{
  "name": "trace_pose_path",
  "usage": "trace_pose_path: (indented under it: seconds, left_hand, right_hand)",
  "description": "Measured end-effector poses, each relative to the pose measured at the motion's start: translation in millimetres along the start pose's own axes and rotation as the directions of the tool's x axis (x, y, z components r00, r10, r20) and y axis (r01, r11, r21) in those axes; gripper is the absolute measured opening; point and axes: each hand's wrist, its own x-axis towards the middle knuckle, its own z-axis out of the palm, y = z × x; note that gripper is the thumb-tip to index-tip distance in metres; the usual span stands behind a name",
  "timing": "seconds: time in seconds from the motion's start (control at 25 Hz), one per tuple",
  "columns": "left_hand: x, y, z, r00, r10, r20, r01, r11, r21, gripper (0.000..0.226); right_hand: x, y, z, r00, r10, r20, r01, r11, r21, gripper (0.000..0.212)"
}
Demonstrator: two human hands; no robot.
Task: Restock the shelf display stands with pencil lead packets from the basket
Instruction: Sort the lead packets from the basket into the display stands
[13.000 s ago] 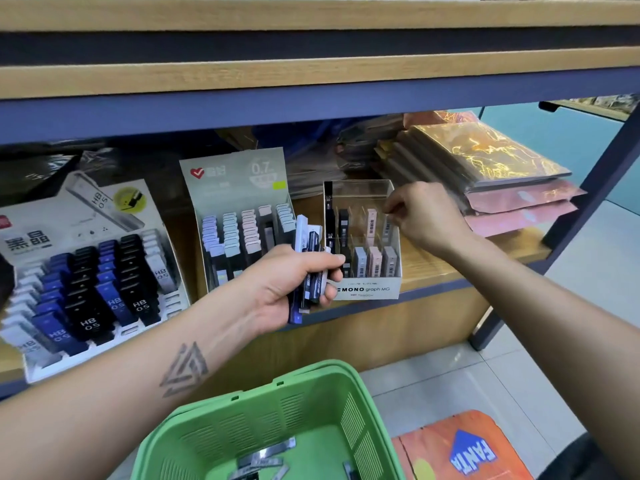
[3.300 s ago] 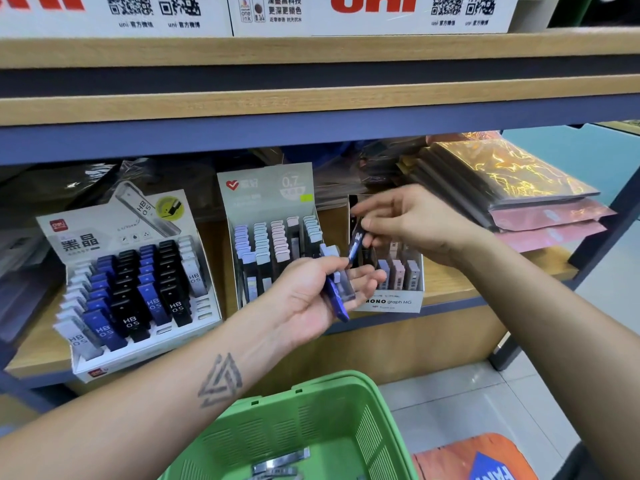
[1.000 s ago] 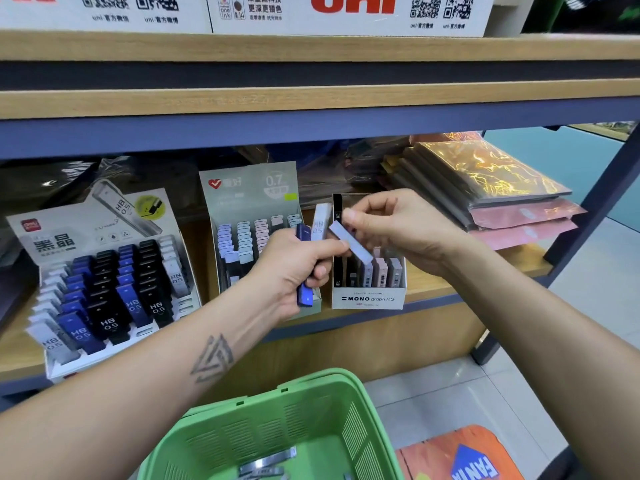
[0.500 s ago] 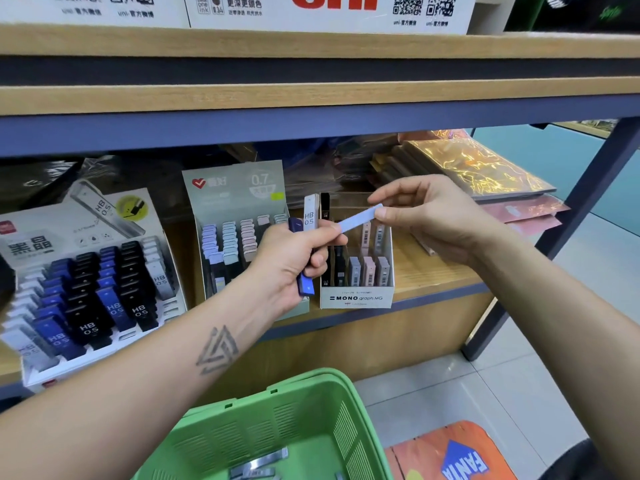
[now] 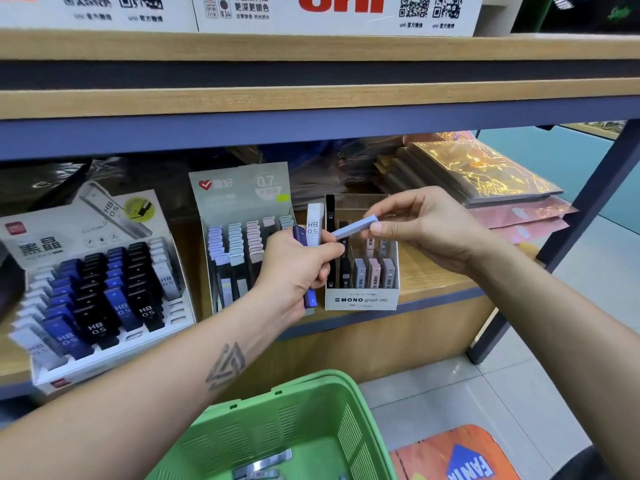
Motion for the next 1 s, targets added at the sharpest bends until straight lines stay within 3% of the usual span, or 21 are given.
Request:
trace_pose_path:
  seconds: [0.16, 0.24, 0.32, 0.44, 0.56, 0.64, 0.68, 0.8, 0.92, 1.0]
  left_hand:
    - [-0.9, 3.8, -1.0, 0.992, -0.100, 0.072, 0.110, 0.980, -0.165, 0.024]
    - [-1.4, 4.0, -1.4, 0.990, -0.121, 0.078, 0.134, 0.971, -0.200, 0.013]
    - [-0.8, 3.0, -1.7, 0.994, -0.101, 0.047, 0.108, 0.975, -0.192, 0.005]
    - [2.7, 1.4, -1.2, 0.998, -0.033, -0.049, 0.027, 0.992, -0.125, 0.014]
    - [2.2, 2.5, 1.2, 0.997, 0.004, -0.083, -0.010, 0.997, -0.072, 0.016]
    - [0.0, 4.2, 2.9, 0.999, -0.012, -0.038, 0.009, 0.997, -0.080, 0.013]
    - [-1.2, 5.5, 2.8, 0.999, -0.031, -0.017, 0.029, 0.995, -0.092, 0.012]
    - [-3.0, 8.7, -3.7, 0.998, -0.052, 0.024, 0.054, 0.995, -0.086, 0.011]
    - [-5.5, 11.2, -12.3, 0.998, -0.035, 0.044, 0.037, 0.999, -0.039, 0.012]
    - [-7.4, 12.5, -17.4, 0.999, -0.028, 0.042, 0.029, 0.999, -0.031, 0.011]
  right_hand:
    - [-0.8, -3.7, -1.3, 0.999, -0.045, 0.012, 0.045, 0.999, 0.023, 0.020]
    - [-0.7, -2.6, 1.3, 0.999, -0.029, 0.027, 0.028, 0.999, 0.045, 0.025]
    - [0.2, -1.1, 1.5, 0.999, 0.019, 0.043, -0.023, 0.996, 0.088, 0.034]
    - [1.4, -2.3, 0.7, 0.994, 0.105, 0.026, -0.108, 0.971, 0.214, 0.035]
    - [5.5, -4.9, 5.3, 0.985, 0.120, -0.120, -0.097, 0.978, 0.186, 0.022]
    - [11.5, -8.2, 2.9, 0.963, 0.067, -0.261, -0.058, 0.997, 0.045, 0.020]
    - [15.8, -10.0, -0.5, 0.947, 0.000, -0.321, -0.047, 0.990, -0.136, 0.021]
    - [27.7, -12.3, 0.8, 0.923, -0.187, -0.335, -0.081, 0.758, -0.647, 0.019]
    - [38.5, 3.6, 15.4, 0.935, -0.244, -0.258, -0.072, 0.581, -0.811, 0.019]
    - [43.2, 15.5, 20.5, 0.942, -0.236, -0.237, -0.082, 0.526, -0.847, 0.018]
